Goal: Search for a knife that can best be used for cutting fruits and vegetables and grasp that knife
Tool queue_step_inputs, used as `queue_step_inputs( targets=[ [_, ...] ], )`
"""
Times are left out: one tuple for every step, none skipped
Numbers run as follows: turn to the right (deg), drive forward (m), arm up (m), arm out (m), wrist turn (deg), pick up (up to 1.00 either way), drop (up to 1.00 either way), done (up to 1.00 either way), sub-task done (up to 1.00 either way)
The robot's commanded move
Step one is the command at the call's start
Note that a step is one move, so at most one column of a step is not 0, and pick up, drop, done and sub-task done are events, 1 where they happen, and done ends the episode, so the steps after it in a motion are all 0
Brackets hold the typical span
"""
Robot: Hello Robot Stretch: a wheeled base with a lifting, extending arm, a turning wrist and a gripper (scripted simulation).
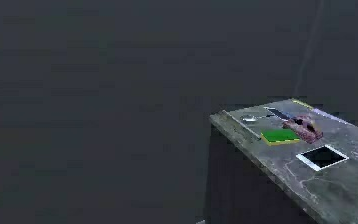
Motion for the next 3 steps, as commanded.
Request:
queue_step_inputs(
  targets=[
    [-45.0,0.0,0.0,0.0,0.0,0.0,0.0,0.0,0.0],
    [-9.0,0.0,0.0,0.0,0.0,0.0,0.0,0.0,0.0],
    [45.0,0.0,0.0,0.0,0.0,0.0,0.0,0.0,0.0]
  ],
)
